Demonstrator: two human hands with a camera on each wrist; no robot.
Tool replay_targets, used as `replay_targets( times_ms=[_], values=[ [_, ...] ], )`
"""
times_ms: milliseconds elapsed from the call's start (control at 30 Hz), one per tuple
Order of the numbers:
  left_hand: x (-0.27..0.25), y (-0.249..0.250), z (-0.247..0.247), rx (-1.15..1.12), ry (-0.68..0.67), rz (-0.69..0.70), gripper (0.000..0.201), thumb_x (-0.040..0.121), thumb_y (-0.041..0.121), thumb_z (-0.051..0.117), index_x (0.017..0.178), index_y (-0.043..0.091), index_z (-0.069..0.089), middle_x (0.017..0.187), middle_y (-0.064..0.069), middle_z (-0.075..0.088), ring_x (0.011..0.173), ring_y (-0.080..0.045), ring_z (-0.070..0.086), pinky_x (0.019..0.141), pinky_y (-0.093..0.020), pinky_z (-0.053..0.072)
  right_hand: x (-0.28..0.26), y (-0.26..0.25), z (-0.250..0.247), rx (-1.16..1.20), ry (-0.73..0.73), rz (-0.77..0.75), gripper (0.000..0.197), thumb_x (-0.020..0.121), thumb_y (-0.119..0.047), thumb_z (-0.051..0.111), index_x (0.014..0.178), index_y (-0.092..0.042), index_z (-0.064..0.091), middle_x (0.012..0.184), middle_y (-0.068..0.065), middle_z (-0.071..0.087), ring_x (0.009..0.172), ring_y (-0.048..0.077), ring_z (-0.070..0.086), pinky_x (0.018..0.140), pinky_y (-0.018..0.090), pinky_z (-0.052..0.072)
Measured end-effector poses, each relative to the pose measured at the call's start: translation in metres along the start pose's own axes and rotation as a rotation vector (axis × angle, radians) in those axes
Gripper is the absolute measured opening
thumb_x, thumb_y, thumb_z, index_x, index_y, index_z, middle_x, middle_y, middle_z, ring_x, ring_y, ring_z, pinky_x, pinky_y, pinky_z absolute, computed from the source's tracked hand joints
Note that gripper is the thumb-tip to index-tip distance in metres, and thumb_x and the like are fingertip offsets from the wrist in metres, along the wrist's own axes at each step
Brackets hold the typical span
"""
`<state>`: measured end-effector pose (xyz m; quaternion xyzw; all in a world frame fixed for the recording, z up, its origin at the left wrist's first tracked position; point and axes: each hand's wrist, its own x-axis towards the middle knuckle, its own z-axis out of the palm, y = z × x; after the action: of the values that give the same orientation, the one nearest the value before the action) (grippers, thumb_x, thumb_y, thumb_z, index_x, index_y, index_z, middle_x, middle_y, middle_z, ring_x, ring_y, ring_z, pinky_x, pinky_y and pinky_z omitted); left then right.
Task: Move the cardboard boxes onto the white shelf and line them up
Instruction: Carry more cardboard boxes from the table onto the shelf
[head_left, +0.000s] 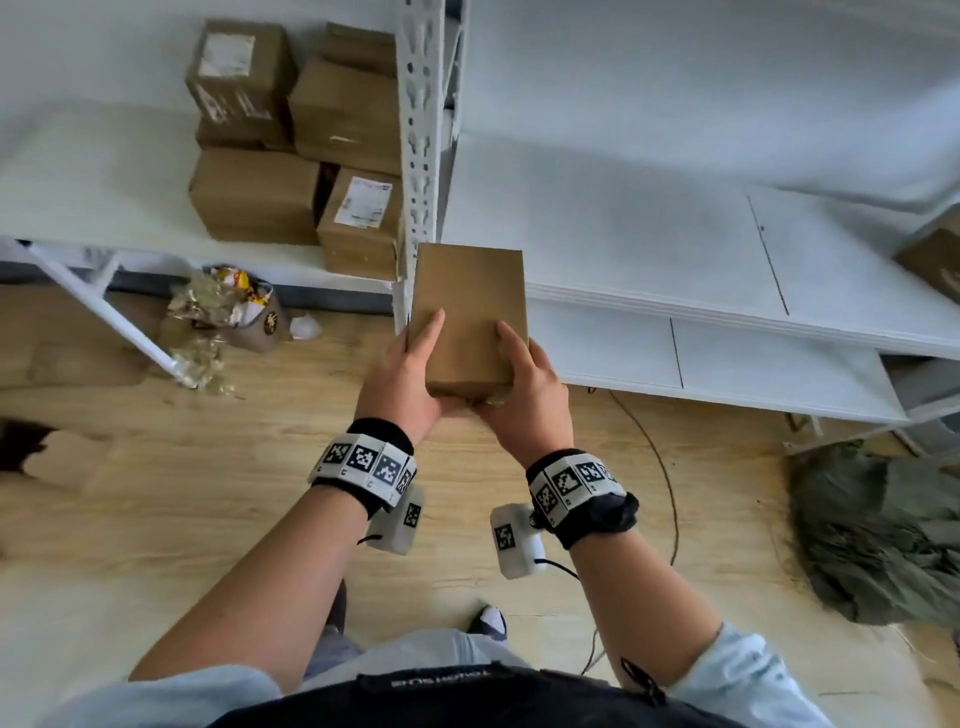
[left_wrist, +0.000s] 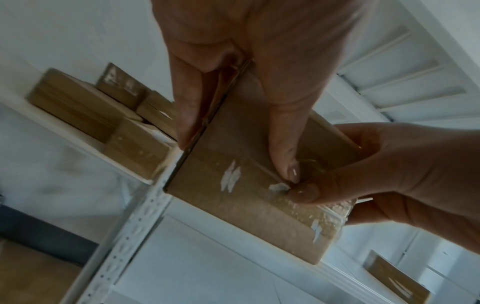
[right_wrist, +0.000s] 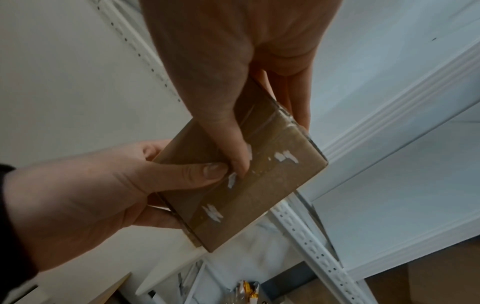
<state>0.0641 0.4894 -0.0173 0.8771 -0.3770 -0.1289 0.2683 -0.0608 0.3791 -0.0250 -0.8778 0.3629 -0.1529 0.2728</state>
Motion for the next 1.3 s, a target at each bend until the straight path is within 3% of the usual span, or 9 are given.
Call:
replay_targets(
  times_ms=[233,500,700,967,1100,1300],
  values=[
    [0.033,-0.108,-0.074,-0.033,-0.007,-0.053,0.113,0.07,0.04,0.087,0.157,0.04,0.015,0.149,-0.011,0.043,0.118,-0.034,0.057,0.097,-0.043,0.051,0.044,-0.103,0.079,-0.008,-0.034,-0.031,0.096,0.069,-0.029,0.086,0.15,-0.029,0.034,0.143,0.013,0.048,0.11,0.033,0.063,0.091,0.046,0.055],
    [0.105,-0.185,-0.135,-0.031,0.041,-0.022,0.114,0.069,0.041,0.088,0.157,0.038,0.016,0.151,-0.009,0.041,0.124,-0.03,0.054,0.101,-0.043,0.049,0.115,-0.182,0.135,-0.003,-0.019,-0.072,0.096,0.072,-0.031,0.085,0.151,-0.028,0.032,0.146,0.017,0.046,0.113,0.036,0.062,0.091,0.049,0.055],
    [0.186,-0.205,-0.159,0.005,0.087,-0.077,0.112,0.071,0.042,0.086,0.157,0.04,0.014,0.149,-0.012,0.042,0.122,-0.035,0.054,0.101,-0.046,0.048,0.207,-0.209,0.149,-0.013,-0.034,-0.131,0.096,0.073,-0.034,0.085,0.152,-0.027,0.03,0.147,0.022,0.043,0.117,0.04,0.06,0.094,0.05,0.054],
    [0.293,-0.246,-0.176,0.034,0.088,-0.261,0.113,0.072,0.043,0.085,0.156,0.041,0.011,0.151,-0.012,0.038,0.125,-0.035,0.052,0.105,-0.048,0.045,0.33,-0.229,0.199,0.006,-0.222,-0.197,0.092,0.08,-0.03,0.079,0.154,-0.028,0.024,0.153,0.019,0.034,0.115,0.039,0.059,0.093,0.048,0.052],
    [0.322,-0.263,-0.168,0.031,0.042,-0.311,0.108,0.075,0.041,0.083,0.157,0.041,0.012,0.15,-0.013,0.036,0.12,-0.038,0.054,0.102,-0.049,0.047,0.363,-0.228,0.222,-0.022,-0.312,-0.195,0.087,0.085,-0.025,0.073,0.155,-0.026,0.022,0.155,0.018,0.028,0.116,0.042,0.057,0.092,0.048,0.051],
    [0.334,-0.274,-0.165,0.054,0.046,-0.295,0.111,0.072,0.04,0.085,0.156,0.045,0.012,0.156,-0.011,0.029,0.117,-0.038,0.058,0.097,-0.05,0.05,0.369,-0.221,0.238,-0.026,-0.295,-0.19,0.093,0.082,-0.029,0.077,0.155,-0.03,0.02,0.157,0.018,0.026,0.119,0.041,0.057,0.089,0.048,0.054]
  ],
)
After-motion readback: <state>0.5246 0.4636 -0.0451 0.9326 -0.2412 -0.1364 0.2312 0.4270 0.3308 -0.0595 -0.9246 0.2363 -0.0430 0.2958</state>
